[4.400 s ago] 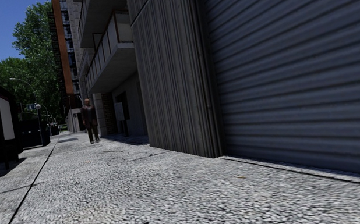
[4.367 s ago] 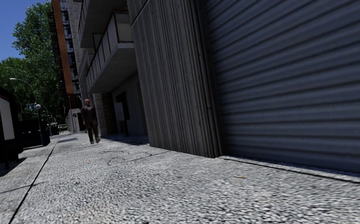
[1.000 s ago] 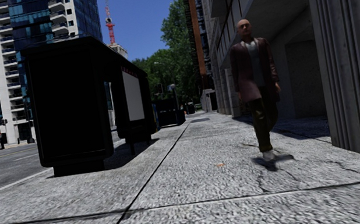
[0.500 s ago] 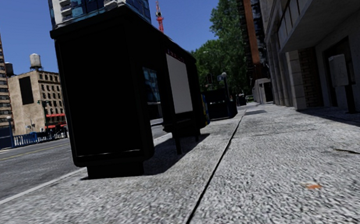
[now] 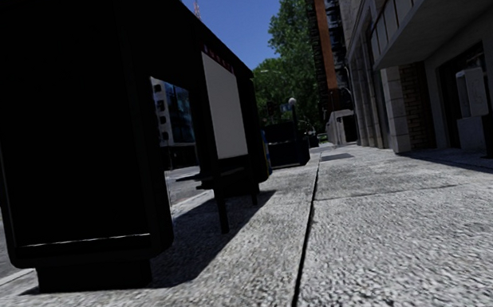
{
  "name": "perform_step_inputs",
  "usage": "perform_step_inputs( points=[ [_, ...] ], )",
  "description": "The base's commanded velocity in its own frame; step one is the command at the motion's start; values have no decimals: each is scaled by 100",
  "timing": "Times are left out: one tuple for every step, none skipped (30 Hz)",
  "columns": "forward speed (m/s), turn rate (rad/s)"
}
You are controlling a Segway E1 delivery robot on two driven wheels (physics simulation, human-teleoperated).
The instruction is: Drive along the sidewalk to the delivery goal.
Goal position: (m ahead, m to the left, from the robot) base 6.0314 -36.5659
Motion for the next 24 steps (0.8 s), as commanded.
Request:
perform_step_inputs(
  points=[
    [200,-74],
    [200,-74],
    [200,-74],
    [200,-74],
    [200,-74],
    [200,-74],
    [200,-74],
    [200,-74],
    [200,-74],
    [200,-74],
    [200,-26],
    [200,-26],
    [200,0],
    [200,0],
    [200,0],
    [200,0],
    [200,0],
    [200,0],
    [198,0],
    [198,0],
    [198,0],
    [200,0],
    [200,0],
    [200,0]
  ],
)
